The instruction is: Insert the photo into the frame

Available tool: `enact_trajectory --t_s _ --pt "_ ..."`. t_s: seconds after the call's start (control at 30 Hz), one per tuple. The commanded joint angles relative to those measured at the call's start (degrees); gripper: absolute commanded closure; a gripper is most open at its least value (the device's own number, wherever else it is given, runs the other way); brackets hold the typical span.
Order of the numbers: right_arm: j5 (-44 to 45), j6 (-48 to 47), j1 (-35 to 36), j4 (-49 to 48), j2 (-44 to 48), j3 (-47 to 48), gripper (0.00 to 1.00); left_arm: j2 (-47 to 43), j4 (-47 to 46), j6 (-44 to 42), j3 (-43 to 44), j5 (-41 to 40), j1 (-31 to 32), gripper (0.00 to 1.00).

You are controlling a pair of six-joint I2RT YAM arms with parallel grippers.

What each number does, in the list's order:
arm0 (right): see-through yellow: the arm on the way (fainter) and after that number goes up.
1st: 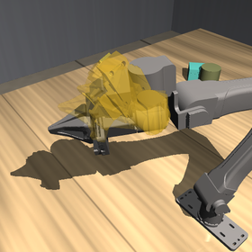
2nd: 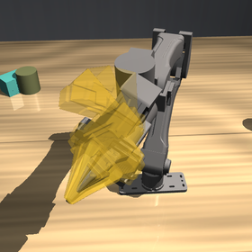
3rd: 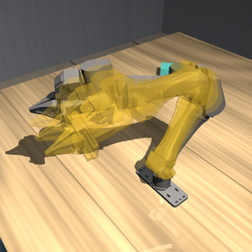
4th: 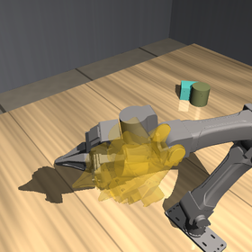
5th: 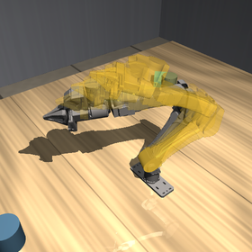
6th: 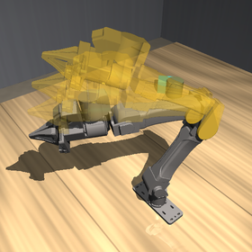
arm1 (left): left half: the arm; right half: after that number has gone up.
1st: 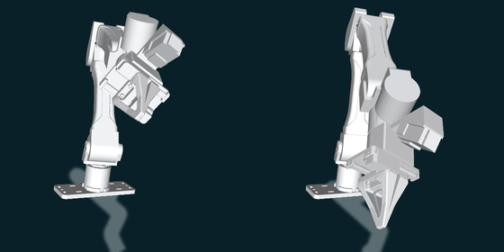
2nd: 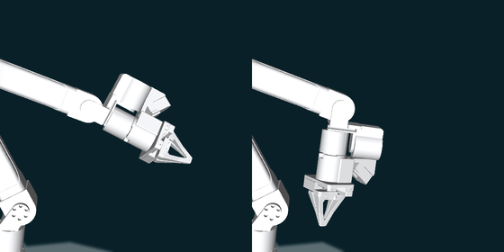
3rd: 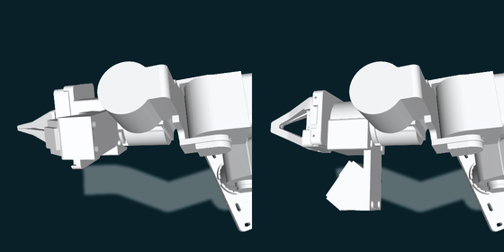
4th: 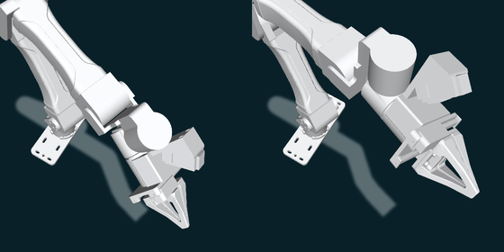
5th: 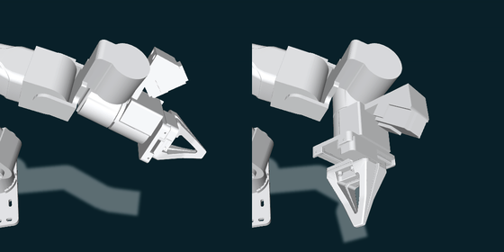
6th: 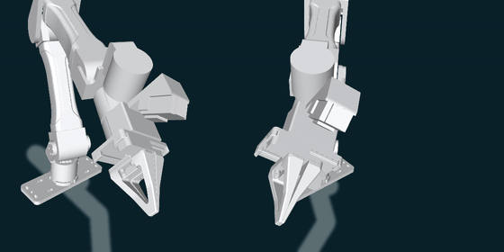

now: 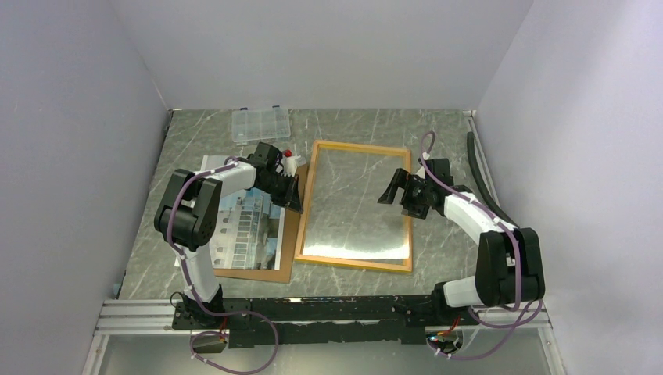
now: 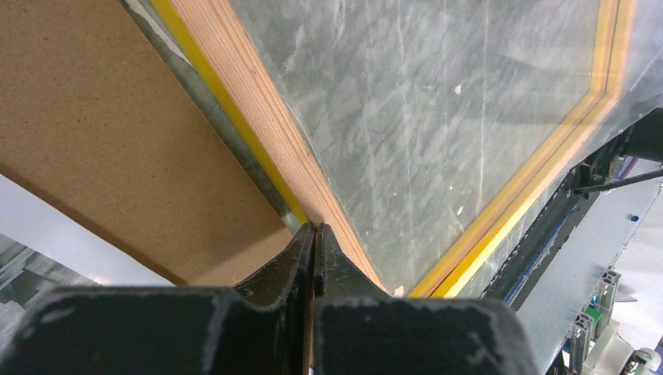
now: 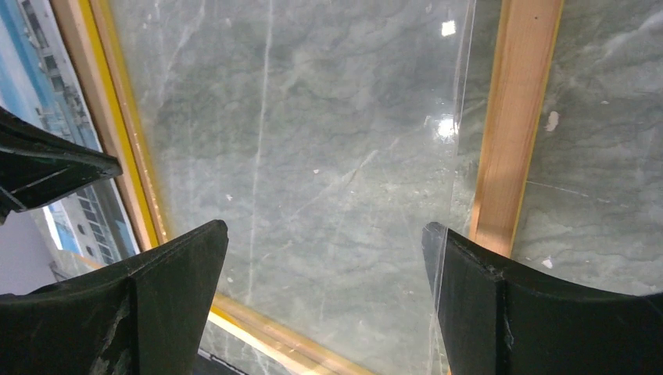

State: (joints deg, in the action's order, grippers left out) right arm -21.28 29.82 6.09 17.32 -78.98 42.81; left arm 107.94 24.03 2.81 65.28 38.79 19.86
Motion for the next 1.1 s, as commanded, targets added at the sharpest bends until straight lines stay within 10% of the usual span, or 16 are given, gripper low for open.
enact_trajectory --t_s 0.0,1.07 --pt "2.91 -1.61 0.18 0.14 -0.58 2.36 0.0 0.11 0.49 -0.7 -0.69 -2.22 1.17 0.95" --pt "14.23 -5.21 5.99 5.12 -7.85 9.35 0.0 0.21 0.98 -0.72 -0.52 -2.67 1.19 0.96"
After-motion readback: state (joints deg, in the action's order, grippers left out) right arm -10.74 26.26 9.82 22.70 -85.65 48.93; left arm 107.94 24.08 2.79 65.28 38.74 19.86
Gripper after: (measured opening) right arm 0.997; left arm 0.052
